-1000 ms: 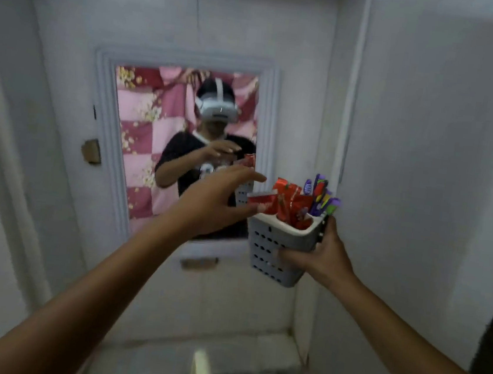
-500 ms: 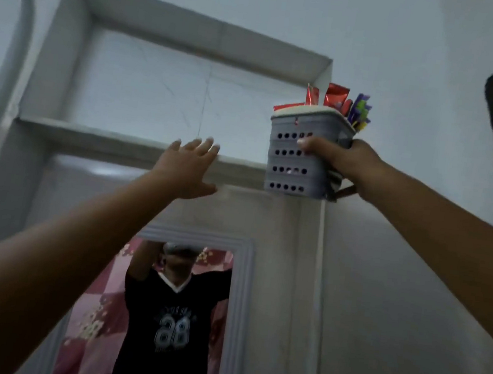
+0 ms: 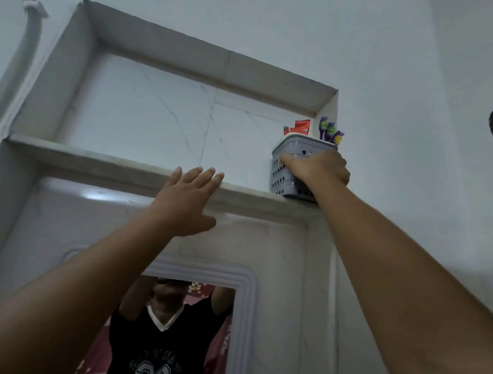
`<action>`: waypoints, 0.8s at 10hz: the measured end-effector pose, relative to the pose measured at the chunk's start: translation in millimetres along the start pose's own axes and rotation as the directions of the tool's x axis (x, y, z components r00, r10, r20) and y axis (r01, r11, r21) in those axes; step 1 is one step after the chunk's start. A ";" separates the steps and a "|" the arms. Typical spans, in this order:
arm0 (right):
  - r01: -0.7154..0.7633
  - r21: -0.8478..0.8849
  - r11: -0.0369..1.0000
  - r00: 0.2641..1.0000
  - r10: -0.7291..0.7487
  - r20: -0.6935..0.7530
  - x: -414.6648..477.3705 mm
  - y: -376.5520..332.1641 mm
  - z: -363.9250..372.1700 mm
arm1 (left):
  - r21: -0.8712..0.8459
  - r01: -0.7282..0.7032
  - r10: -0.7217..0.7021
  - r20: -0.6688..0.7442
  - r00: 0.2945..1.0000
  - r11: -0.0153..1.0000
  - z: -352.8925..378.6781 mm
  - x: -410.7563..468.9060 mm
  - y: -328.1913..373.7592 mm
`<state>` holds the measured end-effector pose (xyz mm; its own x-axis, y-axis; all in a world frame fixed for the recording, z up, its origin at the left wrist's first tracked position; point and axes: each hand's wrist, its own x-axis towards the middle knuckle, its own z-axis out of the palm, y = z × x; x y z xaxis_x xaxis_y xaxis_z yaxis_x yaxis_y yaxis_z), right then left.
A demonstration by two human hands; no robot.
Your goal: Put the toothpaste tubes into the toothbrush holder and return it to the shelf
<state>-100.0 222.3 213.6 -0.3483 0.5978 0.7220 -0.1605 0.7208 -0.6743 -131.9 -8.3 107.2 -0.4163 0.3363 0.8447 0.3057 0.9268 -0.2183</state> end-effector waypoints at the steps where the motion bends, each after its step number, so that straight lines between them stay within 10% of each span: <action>1: 0.002 -0.088 0.996 0.994 -0.012 -0.109 -1.6 -0.2 22.5 | -0.022 -0.008 0.008 0.002 1.000 1.000 0.3 0.8 -0.7; 3: 0.077 -0.052 0.996 0.971 -0.087 -0.222 -3.5 9.7 37.3 | -0.042 -0.006 0.006 0.004 1.000 0.999 0.2 -0.1 -0.8; 8: 0.440 -0.189 0.878 0.889 -0.397 0.228 -84.8 58.9 -5.9 | -0.036 -0.011 0.017 0.162 0.987 0.999 -30.4 -28.1 16.1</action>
